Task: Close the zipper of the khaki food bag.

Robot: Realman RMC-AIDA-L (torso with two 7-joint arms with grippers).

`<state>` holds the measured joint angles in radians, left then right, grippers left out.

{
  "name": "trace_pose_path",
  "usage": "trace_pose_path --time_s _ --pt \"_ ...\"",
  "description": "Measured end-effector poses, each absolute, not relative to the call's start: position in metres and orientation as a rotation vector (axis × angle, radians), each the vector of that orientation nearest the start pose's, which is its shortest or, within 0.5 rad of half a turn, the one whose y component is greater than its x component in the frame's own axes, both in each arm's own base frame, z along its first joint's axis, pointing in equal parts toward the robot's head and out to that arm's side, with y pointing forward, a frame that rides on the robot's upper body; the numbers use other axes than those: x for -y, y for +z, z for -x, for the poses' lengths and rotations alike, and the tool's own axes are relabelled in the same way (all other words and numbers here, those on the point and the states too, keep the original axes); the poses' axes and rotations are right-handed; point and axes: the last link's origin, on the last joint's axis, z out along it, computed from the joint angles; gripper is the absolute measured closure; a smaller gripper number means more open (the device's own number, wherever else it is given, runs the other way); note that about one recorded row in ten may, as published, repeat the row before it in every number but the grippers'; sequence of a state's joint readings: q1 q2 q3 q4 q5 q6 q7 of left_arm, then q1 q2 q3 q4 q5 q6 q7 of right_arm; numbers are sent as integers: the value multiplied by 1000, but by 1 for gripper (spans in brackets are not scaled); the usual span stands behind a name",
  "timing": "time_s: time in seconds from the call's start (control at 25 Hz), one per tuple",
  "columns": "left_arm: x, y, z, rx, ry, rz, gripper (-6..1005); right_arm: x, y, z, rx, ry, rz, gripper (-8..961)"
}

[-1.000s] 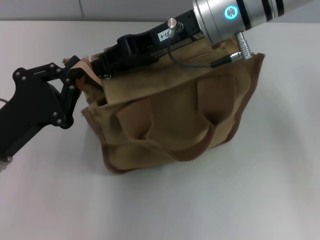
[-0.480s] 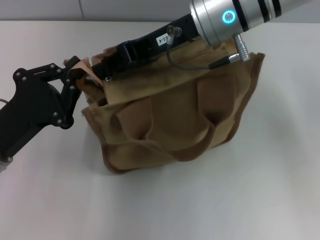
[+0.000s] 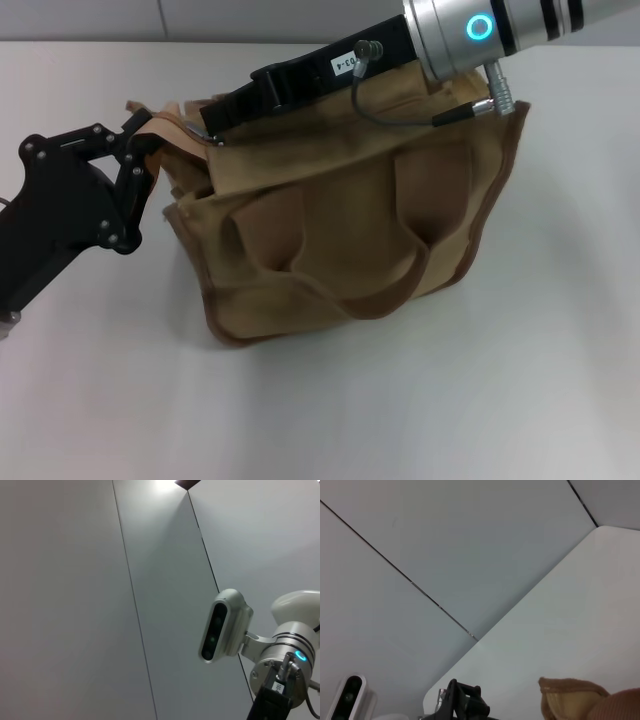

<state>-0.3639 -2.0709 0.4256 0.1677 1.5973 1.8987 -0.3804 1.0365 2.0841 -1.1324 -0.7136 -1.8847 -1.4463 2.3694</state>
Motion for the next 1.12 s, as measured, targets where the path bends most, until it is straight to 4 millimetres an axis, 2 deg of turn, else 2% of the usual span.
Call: trace_pose_path --time_s 0.56,0.76,0.96,1.12 --pt "-250 10 280 -50 -1190 2012 958 -394 -48 -42 -1246 488 3033 938" --pt "-249 10 280 -56 -1189 2009 957 -393 -49 -38 -1257 475 3038 787" --pt "-248 11 279 -62 -1197 2009 956 -392 -56 -34 -1284 398 3029 708" --pt "-248 11 279 -65 -1200 2009 956 -393 -57 -35 -1303 390 3018 711"
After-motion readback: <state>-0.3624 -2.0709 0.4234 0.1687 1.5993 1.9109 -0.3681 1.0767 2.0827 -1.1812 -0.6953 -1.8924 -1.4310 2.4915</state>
